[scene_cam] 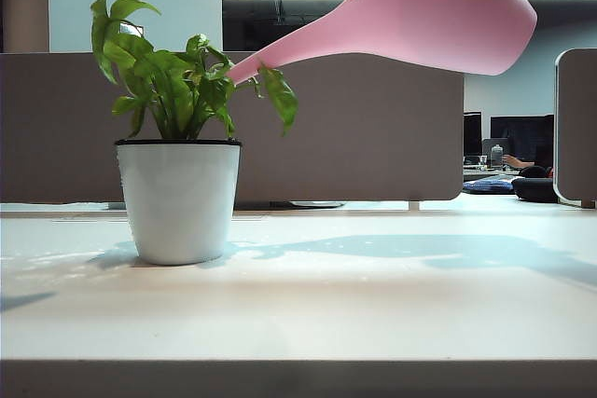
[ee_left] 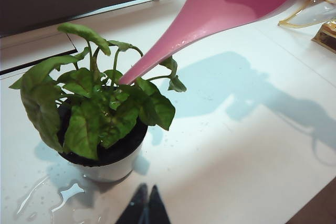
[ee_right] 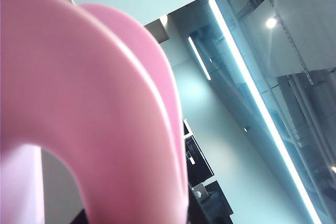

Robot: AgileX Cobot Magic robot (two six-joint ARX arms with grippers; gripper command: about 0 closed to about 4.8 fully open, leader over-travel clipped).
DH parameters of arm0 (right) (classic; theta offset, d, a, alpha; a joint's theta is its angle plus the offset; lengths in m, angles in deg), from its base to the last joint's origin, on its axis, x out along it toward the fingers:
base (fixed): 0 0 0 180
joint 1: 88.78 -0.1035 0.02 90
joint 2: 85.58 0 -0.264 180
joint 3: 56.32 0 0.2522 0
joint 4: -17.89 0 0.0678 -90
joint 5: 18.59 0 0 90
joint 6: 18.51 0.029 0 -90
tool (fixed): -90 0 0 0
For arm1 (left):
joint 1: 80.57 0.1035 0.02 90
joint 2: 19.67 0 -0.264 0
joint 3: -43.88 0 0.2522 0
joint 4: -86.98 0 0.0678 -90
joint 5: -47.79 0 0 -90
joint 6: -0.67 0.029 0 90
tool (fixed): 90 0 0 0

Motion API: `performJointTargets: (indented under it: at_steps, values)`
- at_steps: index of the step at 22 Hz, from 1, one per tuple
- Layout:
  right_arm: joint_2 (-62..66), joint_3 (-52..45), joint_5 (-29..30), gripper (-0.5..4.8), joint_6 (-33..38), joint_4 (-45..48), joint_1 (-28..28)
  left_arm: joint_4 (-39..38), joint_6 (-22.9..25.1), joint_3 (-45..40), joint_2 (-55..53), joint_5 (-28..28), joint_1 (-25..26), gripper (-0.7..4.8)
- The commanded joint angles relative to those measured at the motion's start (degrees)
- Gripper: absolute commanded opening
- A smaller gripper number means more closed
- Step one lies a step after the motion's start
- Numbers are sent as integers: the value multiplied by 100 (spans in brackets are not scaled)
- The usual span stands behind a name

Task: Pick up the watering can from the table, water the potted plant, and put the can back.

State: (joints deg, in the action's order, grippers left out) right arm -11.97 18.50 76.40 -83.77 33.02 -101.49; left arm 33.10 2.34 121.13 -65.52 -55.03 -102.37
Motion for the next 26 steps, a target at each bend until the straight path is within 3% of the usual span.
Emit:
performJointTargets:
  at_steps: [1, 13, 21, 26]
  values:
    - [-118, 68, -20, 112, -105, 291, -9, 33, 20, 20, 13, -9, 0, -4]
    - [-179, 68, -133, 112, -181, 210, -72, 31, -15, 20, 42, -9, 0, -4]
    - [-177, 61, -389, 112, 363, -153, -68, 24, -17, 20, 83, -7, 0, -4]
    - [-177, 50, -411, 112, 1331, -474, -63, 17, -20, 20, 83, -7, 0, -4]
